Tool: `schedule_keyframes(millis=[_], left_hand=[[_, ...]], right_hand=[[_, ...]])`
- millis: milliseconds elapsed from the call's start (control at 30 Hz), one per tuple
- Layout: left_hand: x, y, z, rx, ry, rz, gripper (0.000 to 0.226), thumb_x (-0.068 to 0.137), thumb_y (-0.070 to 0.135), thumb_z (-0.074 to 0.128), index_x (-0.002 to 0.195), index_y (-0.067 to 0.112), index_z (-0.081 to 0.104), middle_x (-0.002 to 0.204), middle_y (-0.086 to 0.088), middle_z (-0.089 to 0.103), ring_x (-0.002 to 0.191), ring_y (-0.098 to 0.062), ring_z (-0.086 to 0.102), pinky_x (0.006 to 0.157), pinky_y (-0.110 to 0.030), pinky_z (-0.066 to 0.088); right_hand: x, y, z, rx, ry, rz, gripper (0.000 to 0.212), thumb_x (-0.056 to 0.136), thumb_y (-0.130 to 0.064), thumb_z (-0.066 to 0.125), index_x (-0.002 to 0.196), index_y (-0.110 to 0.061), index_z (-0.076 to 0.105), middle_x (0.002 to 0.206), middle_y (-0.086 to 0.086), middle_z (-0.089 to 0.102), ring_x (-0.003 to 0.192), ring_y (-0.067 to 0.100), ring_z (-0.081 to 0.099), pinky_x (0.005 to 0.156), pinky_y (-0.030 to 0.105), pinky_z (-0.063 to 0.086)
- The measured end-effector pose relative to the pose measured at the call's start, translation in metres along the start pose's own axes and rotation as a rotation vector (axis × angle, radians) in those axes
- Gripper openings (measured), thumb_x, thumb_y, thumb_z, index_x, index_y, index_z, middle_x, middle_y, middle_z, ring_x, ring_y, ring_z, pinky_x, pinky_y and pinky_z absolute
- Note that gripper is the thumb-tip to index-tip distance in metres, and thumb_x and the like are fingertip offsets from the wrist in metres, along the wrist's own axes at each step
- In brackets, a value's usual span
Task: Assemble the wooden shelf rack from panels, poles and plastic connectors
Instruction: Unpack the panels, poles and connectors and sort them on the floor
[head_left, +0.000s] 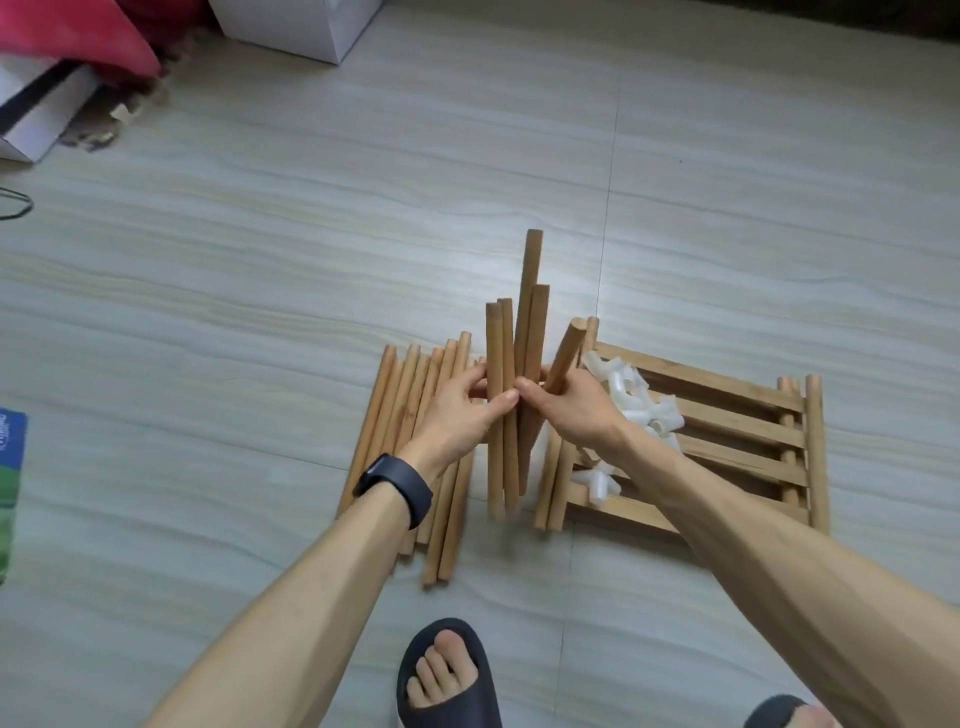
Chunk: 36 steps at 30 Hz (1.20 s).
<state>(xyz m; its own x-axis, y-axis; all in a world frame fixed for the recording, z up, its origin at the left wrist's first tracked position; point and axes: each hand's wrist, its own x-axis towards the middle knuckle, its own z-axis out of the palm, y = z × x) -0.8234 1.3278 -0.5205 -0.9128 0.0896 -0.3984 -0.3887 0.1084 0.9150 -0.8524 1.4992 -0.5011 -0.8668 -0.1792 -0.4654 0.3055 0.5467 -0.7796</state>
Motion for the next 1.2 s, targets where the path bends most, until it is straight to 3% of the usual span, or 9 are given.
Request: schedule_keyframes(millis=[167, 367, 600, 667, 800, 967, 1067, 1133, 1200], left_hand=[[-0.006, -0.004, -0.012, 0.085, 0.024, -0.248, 0.033, 0.092, 0.036, 0.071, 0.121, 0.021, 0.063, 0.102, -0.001, 0.073, 0.086, -0.017, 0.075, 0.068, -0.035, 0.063], [-0.017, -0.041, -0.011, 0.323, 0.013, -0.465, 0.019, 0.091, 0.029, 0.072, 0.103, 0.021, 0.059, 0.093, -0.001, 0.072, 0.083, -0.019, 0.072, 0.055, -0.029, 0.055], [-0.017, -0.058, -0.02, 0.32, 0.089, -0.516, 0.006, 0.091, 0.021, 0.071, 0.086, 0.022, 0.067, 0.082, -0.001, 0.074, 0.074, -0.017, 0.072, 0.054, -0.024, 0.053], [-0.017, -0.054, -0.032, 0.327, 0.126, -0.518, 0.007, 0.091, 0.022, 0.072, 0.087, 0.024, 0.066, 0.08, 0.0, 0.073, 0.07, -0.016, 0.07, 0.049, -0.022, 0.05], [-0.011, -0.046, -0.074, 0.296, 0.212, -0.5, 0.011, 0.092, 0.025, 0.07, 0.103, 0.022, 0.068, 0.091, -0.004, 0.076, 0.082, -0.023, 0.075, 0.072, -0.04, 0.063], [-0.01, -0.046, -0.134, 0.301, 0.345, -0.506, 0.029, 0.092, 0.025, 0.07, 0.121, 0.021, 0.069, 0.102, -0.006, 0.075, 0.092, -0.027, 0.073, 0.082, -0.048, 0.062], [-0.009, -0.053, -0.158, 0.407, 0.402, -0.512, 0.039, 0.093, 0.034, 0.068, 0.13, 0.024, 0.065, 0.115, -0.005, 0.072, 0.104, -0.028, 0.068, 0.091, -0.047, 0.058], [-0.007, -0.057, -0.164, 0.382, 0.418, -0.484, 0.047, 0.095, 0.042, 0.063, 0.138, 0.024, 0.06, 0.131, -0.003, 0.066, 0.119, -0.026, 0.062, 0.102, -0.047, 0.052], [-0.004, -0.063, -0.161, 0.28, 0.399, -0.446, 0.053, 0.1, 0.044, 0.055, 0.147, 0.022, 0.051, 0.148, 0.0, 0.054, 0.135, -0.021, 0.05, 0.113, -0.046, 0.041]], right_hand=[[0.002, -0.001, 0.029, -0.046, -0.079, 0.175, 0.034, 0.103, -0.039, 0.054, 0.12, -0.014, 0.07, 0.11, 0.003, 0.074, 0.102, 0.02, 0.069, 0.093, 0.039, 0.057], [-0.007, 0.027, 0.077, 0.011, -0.163, 0.442, 0.031, 0.099, -0.031, 0.061, 0.116, -0.006, 0.066, 0.105, 0.016, 0.073, 0.095, 0.032, 0.072, 0.085, 0.048, 0.062], [-0.006, 0.046, 0.096, -0.237, -0.124, 0.411, 0.035, 0.099, -0.039, 0.054, 0.113, -0.012, 0.068, 0.102, 0.008, 0.071, 0.086, 0.025, 0.066, 0.07, 0.03, 0.054], [-0.008, 0.046, 0.094, -0.301, -0.121, 0.358, 0.038, 0.101, -0.041, 0.048, 0.116, -0.012, 0.067, 0.106, 0.008, 0.07, 0.093, 0.028, 0.066, 0.079, 0.033, 0.055], [-0.012, 0.039, 0.09, -0.179, -0.015, 0.28, 0.044, 0.102, -0.045, 0.04, 0.117, -0.012, 0.064, 0.109, 0.009, 0.072, 0.1, 0.03, 0.068, 0.089, 0.04, 0.055], [0.0, 0.002, 0.118, -0.016, -0.173, 0.259, 0.039, 0.099, -0.045, 0.049, 0.12, -0.014, 0.062, 0.107, 0.007, 0.072, 0.099, 0.03, 0.069, 0.089, 0.047, 0.059], [0.023, -0.025, 0.145, 0.047, -0.241, 0.278, 0.048, 0.099, -0.041, 0.056, 0.137, -0.011, 0.051, 0.124, 0.008, 0.065, 0.107, 0.027, 0.066, 0.089, 0.043, 0.059], [0.035, -0.039, 0.157, 0.225, -0.271, 0.33, 0.065, 0.096, -0.034, 0.066, 0.149, -0.008, 0.038, 0.127, 0.009, 0.059, 0.097, 0.02, 0.065, 0.073, 0.035, 0.059], [0.04, -0.043, 0.16, 0.281, -0.272, 0.324, 0.075, 0.094, -0.025, 0.071, 0.155, -0.007, 0.03, 0.133, 0.011, 0.058, 0.091, 0.018, 0.064, 0.077, 0.035, 0.06]])
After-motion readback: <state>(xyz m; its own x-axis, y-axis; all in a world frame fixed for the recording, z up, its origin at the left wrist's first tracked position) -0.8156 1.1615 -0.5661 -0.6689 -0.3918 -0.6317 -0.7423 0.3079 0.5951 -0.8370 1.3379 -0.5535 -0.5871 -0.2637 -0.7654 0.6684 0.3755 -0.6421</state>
